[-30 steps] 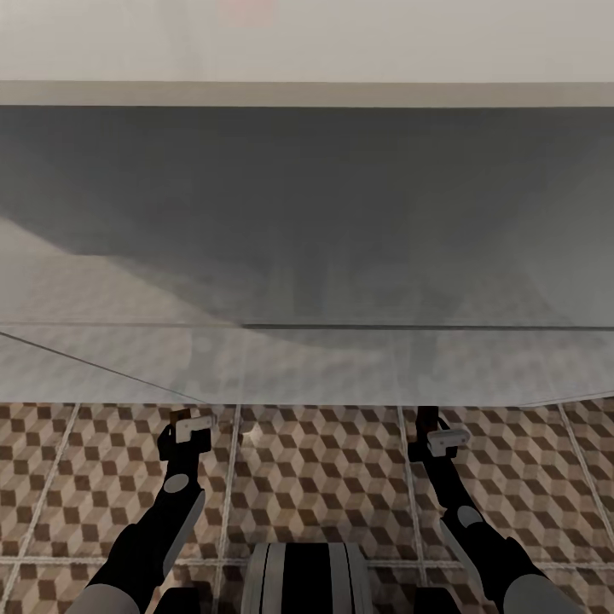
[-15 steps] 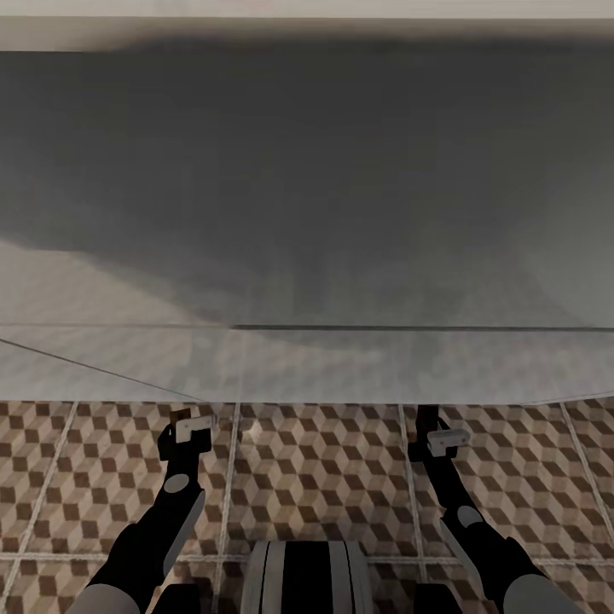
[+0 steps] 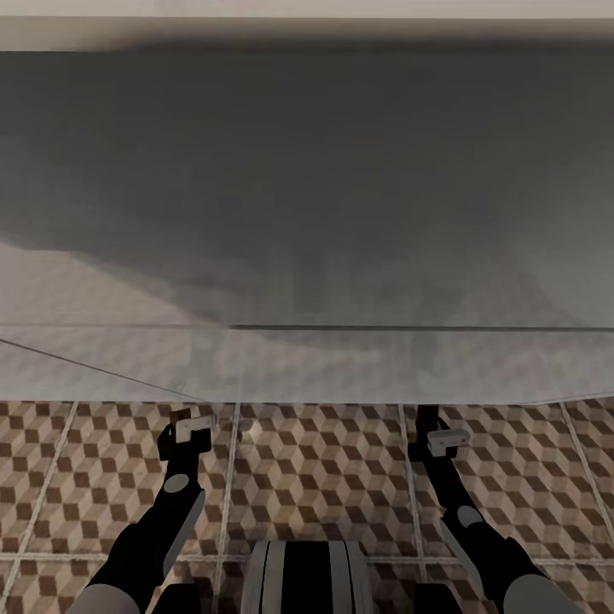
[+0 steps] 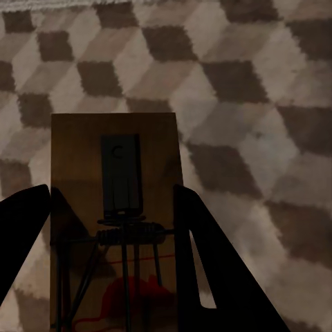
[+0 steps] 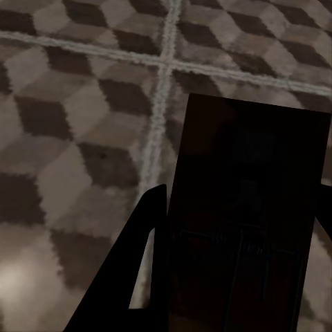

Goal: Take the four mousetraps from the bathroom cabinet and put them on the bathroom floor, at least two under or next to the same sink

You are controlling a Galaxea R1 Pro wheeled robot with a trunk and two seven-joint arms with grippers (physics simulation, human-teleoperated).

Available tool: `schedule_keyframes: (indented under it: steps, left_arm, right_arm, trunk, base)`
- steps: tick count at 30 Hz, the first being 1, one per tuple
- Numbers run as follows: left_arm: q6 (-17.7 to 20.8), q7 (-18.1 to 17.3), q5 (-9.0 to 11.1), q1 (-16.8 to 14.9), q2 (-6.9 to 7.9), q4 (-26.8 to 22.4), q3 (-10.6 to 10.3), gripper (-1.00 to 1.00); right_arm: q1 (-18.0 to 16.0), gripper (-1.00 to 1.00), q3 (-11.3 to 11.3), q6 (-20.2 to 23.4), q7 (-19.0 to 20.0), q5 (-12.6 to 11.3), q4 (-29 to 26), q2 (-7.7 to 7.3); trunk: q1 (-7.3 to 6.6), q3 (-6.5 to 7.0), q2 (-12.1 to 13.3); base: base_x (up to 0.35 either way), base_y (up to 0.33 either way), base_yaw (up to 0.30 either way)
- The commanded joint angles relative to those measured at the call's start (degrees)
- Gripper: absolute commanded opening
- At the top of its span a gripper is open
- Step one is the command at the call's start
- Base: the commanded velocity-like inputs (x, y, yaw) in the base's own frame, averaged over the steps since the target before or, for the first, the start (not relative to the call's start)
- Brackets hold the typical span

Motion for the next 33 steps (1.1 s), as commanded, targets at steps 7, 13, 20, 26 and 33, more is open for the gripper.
schedule_keyframes:
  steps: [7, 13, 20, 26, 33]
  left_arm:
    - [-1.5, 0.7, 0.2, 0.2, -1.55, 0.4, -0.3, -1.00]
    - [-1.2, 0.5, 0.2, 0.2, -3.50, 0.3, -0.2, -1.00]
    - [-1.2, 0.6, 0.2, 0.2, -4.16, 0.3, -0.2, -1.00]
    - [-1.2, 0.6, 0.2, 0.2, -4.17, 0.2, -0.2, -1.00]
    - [-0.8, 0.6, 0.0, 0.2, -4.11, 0.1, -0.4, -1.00]
  right_arm:
    - [-0.9, -1.00, 0.5, -0.5, -0.6, -0.5, 0.3, 1.32]
    - [-0.9, -1.00, 0.5, -0.5, -0.6, -0.4, 0.3, 1.70]
    - [-0.9, -1.00, 0.5, -0.5, -0.6, -0.4, 0.3, 1.76]
    - [-0.9, -1.00, 0.5, -0.5, -0.6, -0.4, 0.3, 1.77]
    - [-0.9, -1.00, 0.5, -0.4, -0.5, -0.3, 0.3, 1.72]
  trunk:
    - [-0.01, -0.03, 0.0]
    - [-0.01, -0.03, 0.0]
    - [-0.01, -0.03, 0.0]
    - [-0.01, -0.03, 0.0]
    - [-0.01, -0.03, 0.0]
  base:
    - [0.000, 0.000, 0.000]
    - [0.000, 0.000, 0.000]
    - [0.000, 0.000, 0.000]
    - [0.000, 0.000, 0.000]
    - [0.000, 0.000, 0.000]
